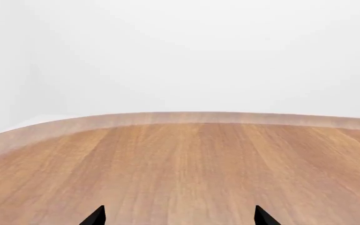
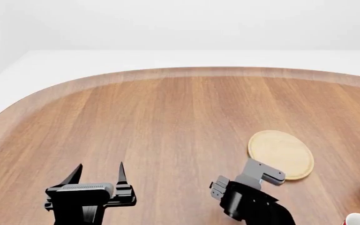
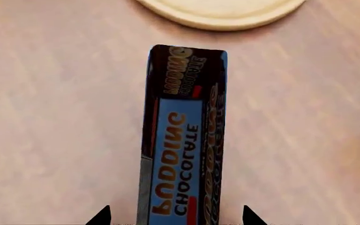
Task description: Put the chocolate pudding to the left of the plate.
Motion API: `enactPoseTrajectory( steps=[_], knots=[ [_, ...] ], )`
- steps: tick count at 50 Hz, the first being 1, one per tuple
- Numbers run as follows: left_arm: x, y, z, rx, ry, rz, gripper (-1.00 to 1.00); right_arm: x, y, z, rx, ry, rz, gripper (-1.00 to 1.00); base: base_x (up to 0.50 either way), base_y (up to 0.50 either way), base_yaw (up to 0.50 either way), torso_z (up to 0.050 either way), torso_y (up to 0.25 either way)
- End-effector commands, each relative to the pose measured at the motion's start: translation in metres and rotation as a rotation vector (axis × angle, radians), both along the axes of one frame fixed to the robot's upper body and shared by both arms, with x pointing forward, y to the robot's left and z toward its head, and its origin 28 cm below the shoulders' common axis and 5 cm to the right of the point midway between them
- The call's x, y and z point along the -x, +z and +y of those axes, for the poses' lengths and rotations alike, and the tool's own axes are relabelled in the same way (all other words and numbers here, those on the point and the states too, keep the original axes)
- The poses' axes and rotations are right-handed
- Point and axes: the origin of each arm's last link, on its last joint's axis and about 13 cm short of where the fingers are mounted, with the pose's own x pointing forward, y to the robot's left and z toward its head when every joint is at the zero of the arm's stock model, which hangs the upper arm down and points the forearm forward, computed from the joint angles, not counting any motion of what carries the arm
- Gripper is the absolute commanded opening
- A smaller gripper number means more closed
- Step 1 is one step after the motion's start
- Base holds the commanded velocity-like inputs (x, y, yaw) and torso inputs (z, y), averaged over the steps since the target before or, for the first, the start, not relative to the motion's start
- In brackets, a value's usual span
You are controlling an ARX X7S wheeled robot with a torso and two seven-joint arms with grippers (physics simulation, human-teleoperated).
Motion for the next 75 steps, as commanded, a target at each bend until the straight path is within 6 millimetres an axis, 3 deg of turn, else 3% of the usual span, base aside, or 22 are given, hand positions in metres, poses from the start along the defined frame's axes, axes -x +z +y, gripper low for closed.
enactPoseTrajectory(
  steps=[1, 12, 13, 34, 55, 65, 75],
  knots=[
    [0.0, 0.0, 0.0, -0.001, -0.001, 0.0, 1.0, -0.001, -0.003, -0.001, -0.022, -0.008, 0.017, 1.0, 0.0, 0.0, 0.0, 0.0, 0.0],
    [0.001, 0.001, 0.0, -0.002, -0.002, -0.001, 1.0, -0.002, -0.007, 0.0, -0.05, 0.015, 0.039, 1.0, 0.0, 0.0, 0.0, 0.0, 0.0],
    [0.001, 0.001, 0.0, -0.002, -0.003, -0.001, 1.0, -0.002, -0.007, 0.0, -0.054, 0.016, 0.041, -1.0, 0.0, 0.0, 0.0, 0.0, 0.0],
    [0.001, 0.0, -0.001, -0.003, -0.004, 0.001, 1.0, 0.0, -0.007, 0.0, -0.043, 0.01, 0.037, -1.0, 0.0, 0.0, 0.0, 0.0, 0.0],
    [0.003, 0.003, 0.0, -0.002, -0.001, -0.004, 1.0, 0.034, 0.03, 0.002, 0.026, 0.153, -0.111, -1.0, 0.0, 0.0, 0.0, 0.0, 0.0],
    [-0.006, 0.02, 0.002, 0.003, 0.016, 0.043, 1.0, 0.036, 0.052, -0.005, 0.101, 0.346, -0.202, -1.0, 0.0, 0.0, 0.0, 0.0, 0.0],
    [-0.033, 0.054, -0.002, -0.049, -0.026, 0.09, 1.0, 0.018, 0.069, -0.011, 0.129, 0.471, -0.19, -1.0, 0.0, 0.0, 0.0, 0.0, 0.0]
  ],
)
